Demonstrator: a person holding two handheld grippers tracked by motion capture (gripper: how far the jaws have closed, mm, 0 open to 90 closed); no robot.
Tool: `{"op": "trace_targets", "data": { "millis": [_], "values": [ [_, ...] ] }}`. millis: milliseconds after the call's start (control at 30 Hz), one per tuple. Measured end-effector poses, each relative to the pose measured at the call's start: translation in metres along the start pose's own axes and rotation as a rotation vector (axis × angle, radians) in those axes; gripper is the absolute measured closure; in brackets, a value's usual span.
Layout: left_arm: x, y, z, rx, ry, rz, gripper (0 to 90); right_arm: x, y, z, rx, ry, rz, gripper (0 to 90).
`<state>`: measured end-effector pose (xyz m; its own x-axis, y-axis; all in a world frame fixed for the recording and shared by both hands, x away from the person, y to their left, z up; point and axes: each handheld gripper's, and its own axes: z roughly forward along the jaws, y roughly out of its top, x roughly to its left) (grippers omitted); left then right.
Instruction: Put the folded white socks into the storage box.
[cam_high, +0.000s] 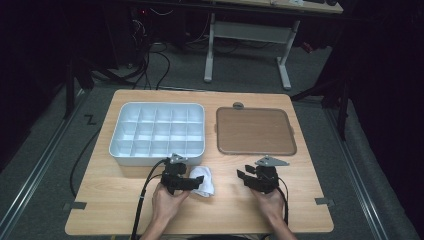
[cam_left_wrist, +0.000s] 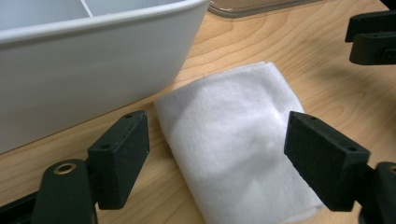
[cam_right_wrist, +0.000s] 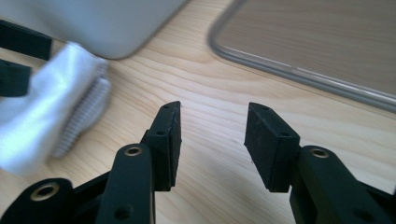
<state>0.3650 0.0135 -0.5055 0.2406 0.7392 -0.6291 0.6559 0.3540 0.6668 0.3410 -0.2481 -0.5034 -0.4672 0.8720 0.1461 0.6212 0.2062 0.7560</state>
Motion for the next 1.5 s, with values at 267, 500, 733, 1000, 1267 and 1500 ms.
{"op": "trace_targets", "data": {
  "millis": [267,500,733,1000,1267,1500],
  "values": [
    [-0.004,0.001,0.004,-0.009,0.009,-0.018,24.4,-0.028,-0.017,-0.012,0.025,-0.062,-0.006,55.4],
    [-0.004,0.000,0.009,-0.014,0.000,0.001,24.8,-0.045,-0.031,-0.021,0.008,-0.162,0.011,49.3],
    [-0.002,-0.006,0.014,0.011,0.019,0.005,24.9,-0.060,-0.040,-0.027,0.014,-0.216,0.052,46.0],
    [0.005,-0.010,0.020,0.050,0.012,-0.056,25.6,-0.062,-0.044,-0.024,0.020,-0.236,0.047,47.1],
    [0.000,-0.016,0.024,0.049,-0.011,0.007,31.0,-0.056,-0.042,-0.019,0.033,-0.270,0.019,45.2],
    [-0.002,-0.016,0.026,0.063,-0.032,0.001,38.1,-0.057,-0.042,-0.019,0.033,-0.275,0.023,44.4]
  ]
}}
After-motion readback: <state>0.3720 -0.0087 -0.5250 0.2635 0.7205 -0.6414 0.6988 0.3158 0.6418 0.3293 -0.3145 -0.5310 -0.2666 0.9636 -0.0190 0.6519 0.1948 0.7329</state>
